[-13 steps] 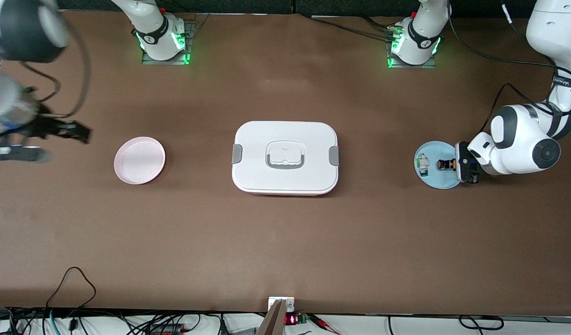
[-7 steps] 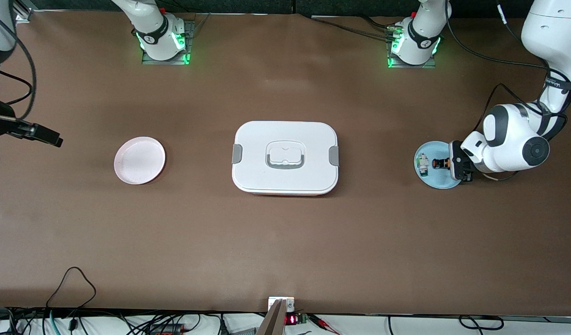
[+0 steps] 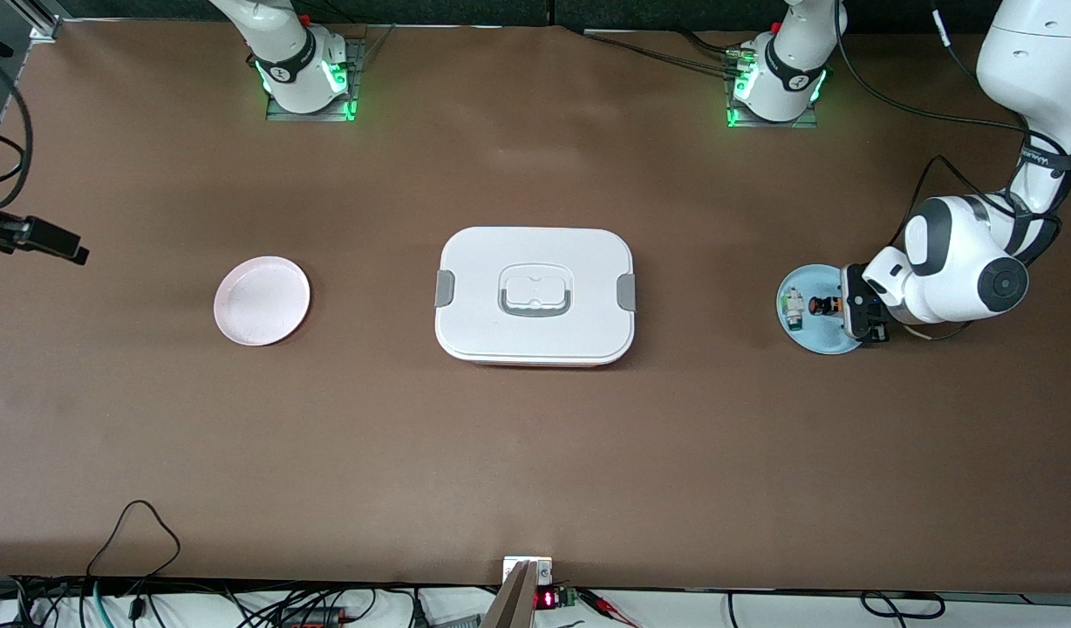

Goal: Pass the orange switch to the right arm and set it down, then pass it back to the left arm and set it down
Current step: 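Lower the switch onto the blue plate and open the left gripper, then raise the left gripper away from the blue plate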

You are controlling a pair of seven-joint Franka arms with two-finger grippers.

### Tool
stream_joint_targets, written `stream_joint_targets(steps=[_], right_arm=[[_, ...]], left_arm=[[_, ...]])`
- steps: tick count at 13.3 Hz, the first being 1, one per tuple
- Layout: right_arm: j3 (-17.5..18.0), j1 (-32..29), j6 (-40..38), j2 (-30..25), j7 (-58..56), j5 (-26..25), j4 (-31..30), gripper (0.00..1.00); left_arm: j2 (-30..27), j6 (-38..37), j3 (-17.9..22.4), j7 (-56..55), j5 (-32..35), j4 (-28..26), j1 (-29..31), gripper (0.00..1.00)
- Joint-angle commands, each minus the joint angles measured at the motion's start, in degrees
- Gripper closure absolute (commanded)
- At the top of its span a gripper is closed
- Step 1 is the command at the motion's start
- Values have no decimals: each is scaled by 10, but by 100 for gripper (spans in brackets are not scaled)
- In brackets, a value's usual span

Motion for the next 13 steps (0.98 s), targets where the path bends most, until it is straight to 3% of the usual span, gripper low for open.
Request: stream_joint_targets(steps=[1, 5, 9, 13], right_arm=[[-54, 59, 24, -30, -18, 7, -40, 0], [-51, 47, 25, -35, -44, 5, -45, 0], [-50, 47, 98, -118, -33, 6, -169, 0], [-51, 45, 57, -105, -16, 8, -123, 0]], left_arm=[[-29, -95, -7, -58, 8, 48, 1, 0], [-92, -168, -45, -174, 7, 94, 0, 0], [-95, -339, -95, -418, 7, 223, -1, 0], [-118, -463, -138, -648, 0, 331, 0, 0]])
